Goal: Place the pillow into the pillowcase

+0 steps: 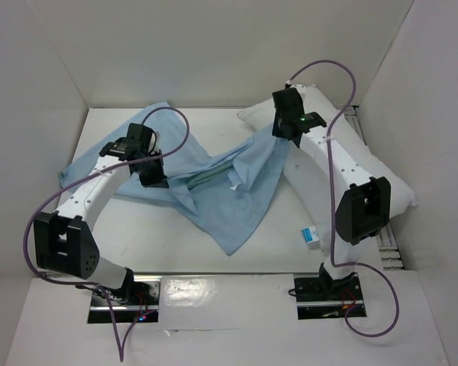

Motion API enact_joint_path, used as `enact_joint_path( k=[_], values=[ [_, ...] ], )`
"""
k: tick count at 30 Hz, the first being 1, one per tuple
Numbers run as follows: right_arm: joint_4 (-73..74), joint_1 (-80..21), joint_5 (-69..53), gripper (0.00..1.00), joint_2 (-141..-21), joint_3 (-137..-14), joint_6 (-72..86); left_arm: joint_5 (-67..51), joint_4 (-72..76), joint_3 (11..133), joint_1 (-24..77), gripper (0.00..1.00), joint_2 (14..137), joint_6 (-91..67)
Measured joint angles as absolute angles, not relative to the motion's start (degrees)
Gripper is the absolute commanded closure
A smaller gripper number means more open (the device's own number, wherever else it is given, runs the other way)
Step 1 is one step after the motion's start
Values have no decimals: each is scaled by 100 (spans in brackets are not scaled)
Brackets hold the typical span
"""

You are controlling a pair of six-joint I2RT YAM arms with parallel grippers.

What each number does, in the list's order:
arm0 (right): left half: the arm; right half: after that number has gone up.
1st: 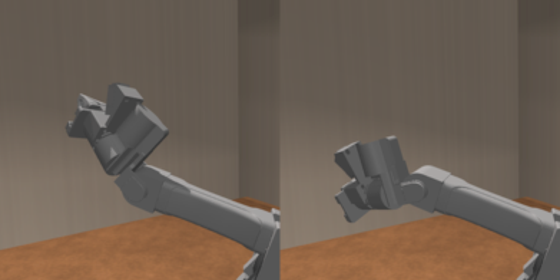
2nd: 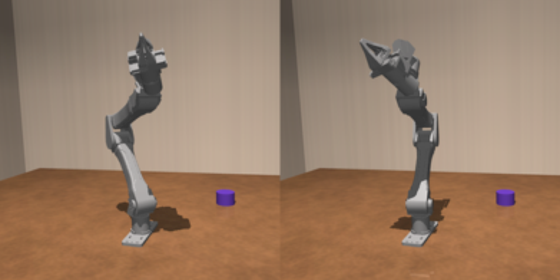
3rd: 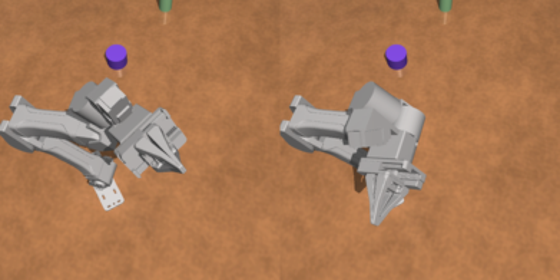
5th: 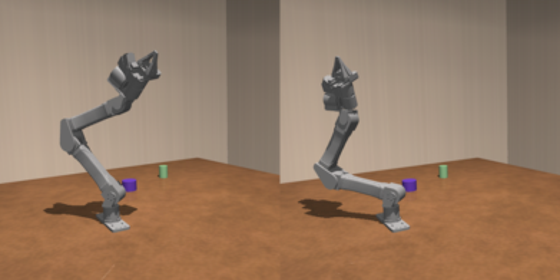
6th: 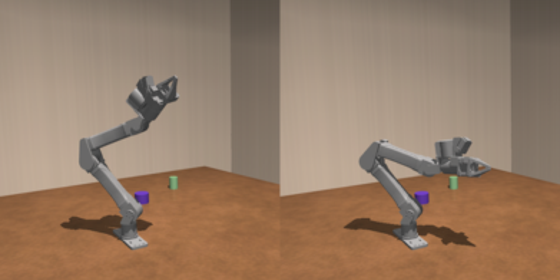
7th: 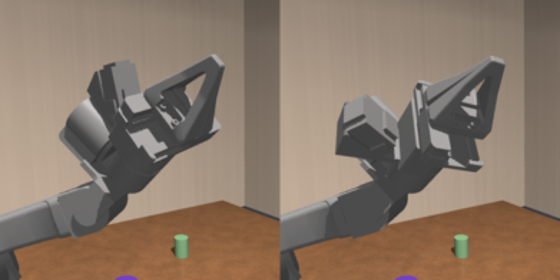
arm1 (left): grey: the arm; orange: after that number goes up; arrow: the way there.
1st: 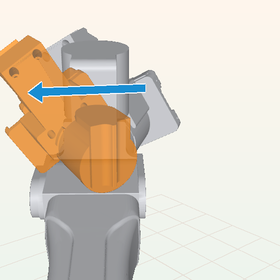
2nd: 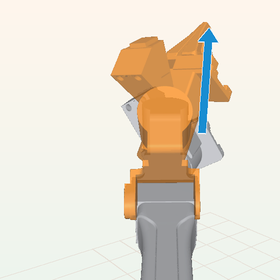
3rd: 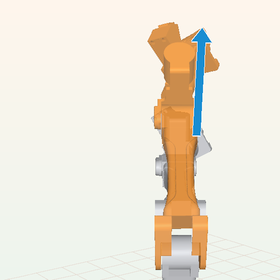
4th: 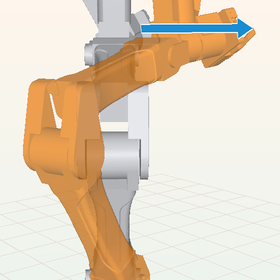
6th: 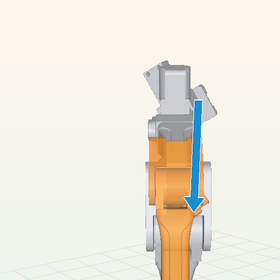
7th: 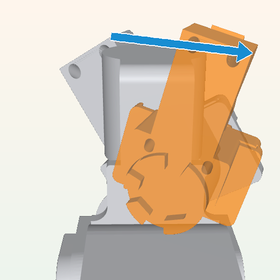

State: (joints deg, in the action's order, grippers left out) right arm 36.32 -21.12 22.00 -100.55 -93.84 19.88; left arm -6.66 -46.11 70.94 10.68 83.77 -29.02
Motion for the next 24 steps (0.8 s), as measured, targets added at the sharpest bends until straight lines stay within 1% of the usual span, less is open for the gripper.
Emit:
enact_joint_path(
  k=[1,2,3,4,6,7,11,14,15,17,18,19,20,21,22,23,24],
  values=[
    [3514,-2069,2231,100,-10031,-9382,1988,-681,-4617,7094,1085,100,8385,-2877],
    [3411,-2018,2252,87,-10029,-9378,1997,-705,-4628,7094,1118,100,8405,-2853],
    [3321,-1957,2228,62,-10047,-9376,2025,-731,-4641,7098,1162,100,8438,-2838],
    [3284,-1894,2185,30,-10082,-9380,2091,-749,-4657,7116,1223,100,8466,-2818],
    [3308,-1796,2084,19,-10160,-9421,2102,-788,-4692,7192,1345,100,8527,-2731],
    [3306,-1761,2060,10,-10173,-9439,2117,-814,-4707,7244,1402,100,8536,-2714],
    [3321,-1841,1927,10,-10084,-9461,2099,-996,-4755,7634,1562,100,8549,-2674],
    [3369,-2021,1603,10,-9776,-9459,2071,-1201,-4753,8071,1584,100,8611,-2668],
    [3387,-2084,1479,7,-9625,-9456,2058,-1264,-4727,8226,1581,100,8650,-2670],
    [3391,-2237,1223,6,-9327,-9411,2016,-1404,-4687,8479,1581,100,8729,-2672],
    [3404,-2346,1072,6,-9183,-9376,2001,-1485,-4661,8600,1584,97,8779,-2668],
    [3406,-2473,961,6,-9070,-9325,1986,-1542,-4650,8689,1590,83,8829,-2655],
    [3402,-2615,873,4,-8971,-9240,1986,-1557,-4661,8781,1599,65,8895,-2606],
    [3409,-2735,773,4,-8914,-9133,1990,-1551,-4672,8844,1605,21,8954,-2558],
    [3417,-2847,650,4,-8888,-9002,1992,-1516,-4722,8897,1610,10,9006,-2530],
    [3404,-2947,517,4,-8888,-8836,1999,-1437,-4788,8930,1605,1,9050,-2528],
    [3387,-3006,379,4,-8901,-8643,2012,-1308,-4869,8941,1599,1,9078,-2499]
  ],
)
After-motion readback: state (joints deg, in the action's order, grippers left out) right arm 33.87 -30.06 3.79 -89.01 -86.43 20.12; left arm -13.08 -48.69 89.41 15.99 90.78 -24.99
